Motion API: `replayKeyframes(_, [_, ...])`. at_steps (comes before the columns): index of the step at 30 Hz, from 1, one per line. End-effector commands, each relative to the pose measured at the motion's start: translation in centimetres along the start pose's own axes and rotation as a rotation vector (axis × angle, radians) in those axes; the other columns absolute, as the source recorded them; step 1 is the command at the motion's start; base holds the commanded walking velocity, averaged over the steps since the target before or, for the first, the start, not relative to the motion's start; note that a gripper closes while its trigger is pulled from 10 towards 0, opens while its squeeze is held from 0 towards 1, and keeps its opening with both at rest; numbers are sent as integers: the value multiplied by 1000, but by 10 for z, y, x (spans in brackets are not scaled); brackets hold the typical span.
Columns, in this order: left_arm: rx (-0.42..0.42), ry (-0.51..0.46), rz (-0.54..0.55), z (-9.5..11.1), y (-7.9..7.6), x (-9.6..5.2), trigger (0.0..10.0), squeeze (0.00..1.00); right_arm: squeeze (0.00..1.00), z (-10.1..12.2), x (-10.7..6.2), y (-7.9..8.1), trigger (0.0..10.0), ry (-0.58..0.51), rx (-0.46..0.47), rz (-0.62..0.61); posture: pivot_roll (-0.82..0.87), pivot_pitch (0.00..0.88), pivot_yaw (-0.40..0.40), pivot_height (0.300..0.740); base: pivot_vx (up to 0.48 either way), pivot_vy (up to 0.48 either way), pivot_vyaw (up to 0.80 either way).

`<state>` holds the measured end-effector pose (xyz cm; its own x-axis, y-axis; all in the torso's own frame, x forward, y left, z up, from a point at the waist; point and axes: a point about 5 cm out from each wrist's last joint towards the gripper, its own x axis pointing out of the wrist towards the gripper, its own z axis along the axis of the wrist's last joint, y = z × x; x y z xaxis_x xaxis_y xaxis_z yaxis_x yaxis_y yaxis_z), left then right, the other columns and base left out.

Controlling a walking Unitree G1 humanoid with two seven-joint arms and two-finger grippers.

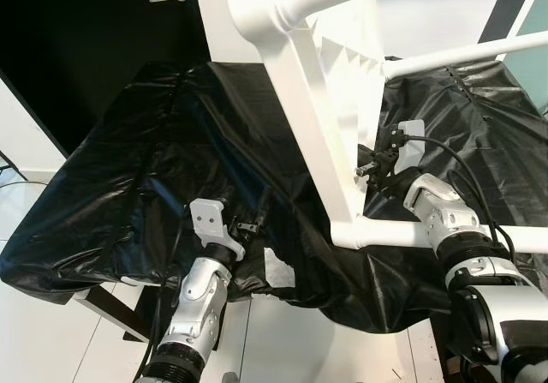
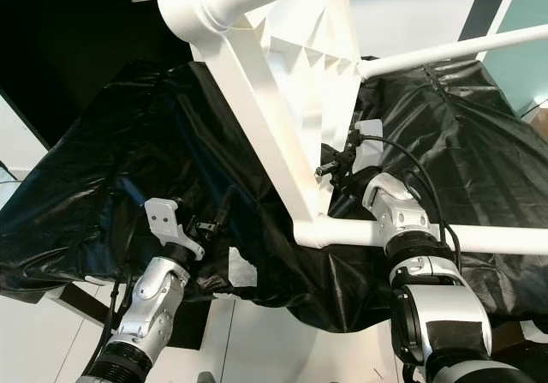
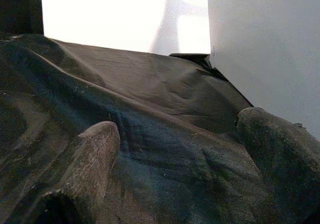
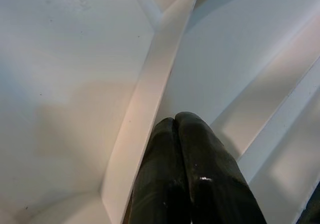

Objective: Building children table

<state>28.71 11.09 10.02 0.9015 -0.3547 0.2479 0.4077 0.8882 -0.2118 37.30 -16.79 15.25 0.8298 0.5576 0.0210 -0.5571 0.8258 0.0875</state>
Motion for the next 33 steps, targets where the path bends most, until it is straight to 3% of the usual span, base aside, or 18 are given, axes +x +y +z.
replayKeyframes(1, [10, -4, -218, -1, -11, -1, 10000, 0, 0, -15, -2, 6, 10000, 26, 38, 24, -35, 0, 38, 740, 0, 0, 0])
replayKeyframes(8, [14, -13, -229, 1, -11, 3, 10000, 0, 0, -40, -14, 22, 10000, 27, 75, 26, -57, 0, 41, 740, 0, 0, 0])
replayKeyframes(15, [8, -13, -242, 0, -14, 5, 10000, 0, 0, -48, -28, 13, 10000, 18, 86, -73, -70, 0, 48, 740, 0, 0, 0])
replayKeyframes(21, [12, -9, -251, 0, -15, 5, 10000, 0, 0, -50, -45, 0, 10000, -8, 42, -200, -71, 0, 51, 740, 0, 0, 0])
replayKeyframes(33, [22, -8, -251, 0, -13, 4, 10000, 0, 0, -55, -59, 8, 10000, -107, -4, -353, -77, 0, 58, 740, 0, 0, 0])
